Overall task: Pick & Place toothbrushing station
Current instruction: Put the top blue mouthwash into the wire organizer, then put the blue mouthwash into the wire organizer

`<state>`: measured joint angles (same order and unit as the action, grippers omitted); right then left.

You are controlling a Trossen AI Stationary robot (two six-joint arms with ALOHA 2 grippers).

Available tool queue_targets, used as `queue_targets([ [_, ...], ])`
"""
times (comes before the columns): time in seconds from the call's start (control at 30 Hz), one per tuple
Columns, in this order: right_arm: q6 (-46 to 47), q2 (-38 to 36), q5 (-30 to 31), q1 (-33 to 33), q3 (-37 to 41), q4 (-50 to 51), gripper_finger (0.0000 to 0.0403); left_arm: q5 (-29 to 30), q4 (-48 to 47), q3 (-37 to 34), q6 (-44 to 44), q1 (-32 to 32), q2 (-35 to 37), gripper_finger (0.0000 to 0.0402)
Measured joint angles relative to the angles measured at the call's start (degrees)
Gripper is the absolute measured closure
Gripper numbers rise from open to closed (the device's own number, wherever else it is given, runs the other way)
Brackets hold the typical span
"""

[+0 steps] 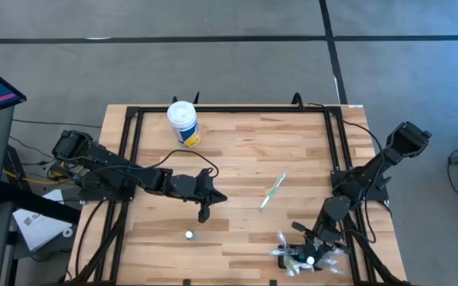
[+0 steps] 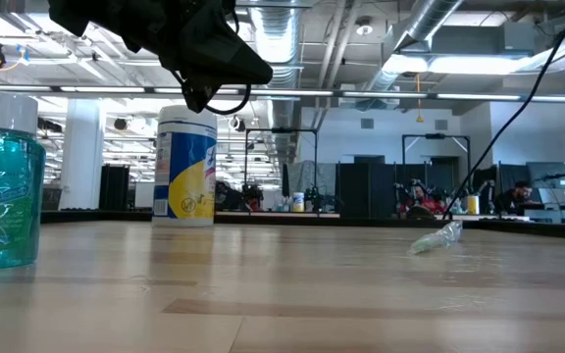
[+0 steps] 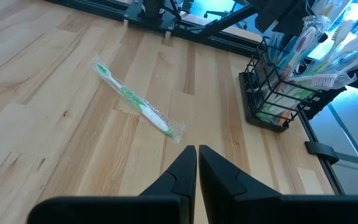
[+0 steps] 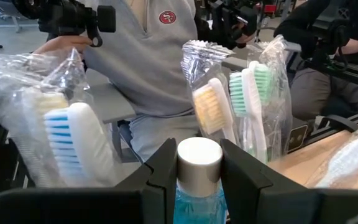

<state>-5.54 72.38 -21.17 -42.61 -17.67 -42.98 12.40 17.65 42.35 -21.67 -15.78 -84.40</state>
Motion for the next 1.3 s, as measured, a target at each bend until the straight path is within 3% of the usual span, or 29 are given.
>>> queue_targets([
  [0.47, 1.08, 0.00, 0.02, 0.00, -0.07, 0.74, 0.0319, 0.00, 0.00, 0.00, 0.00, 0.00, 0.00, 0.0389],
  [0.67, 1.54, 0.00, 0.20, 0.02, -0.07, 0.86, 0.0295, 0.00, 0.00, 0.00, 0.00, 0.01, 0.00, 0.0389],
  [0.9, 1.53, -0.02, 0.24, 0.00, -0.11, 1.61, 0.0317, 0.00, 0.00, 0.00, 0.00, 0.01, 0.00, 0.0389],
  [1.13, 1.63, -0.02, 0.28, 0.02, -0.11, 2.25, 0.0273, 0.02, 0.00, 0.00, 0.00, 0.01, 0.00, 0.0389],
  [1.3, 1.68, -0.02, 0.28, 0.02, -0.10, 2.87, 0.0285, 0.00, 0.00, 0.00, 0.00, 0.01, 0.00, 0.0389],
])
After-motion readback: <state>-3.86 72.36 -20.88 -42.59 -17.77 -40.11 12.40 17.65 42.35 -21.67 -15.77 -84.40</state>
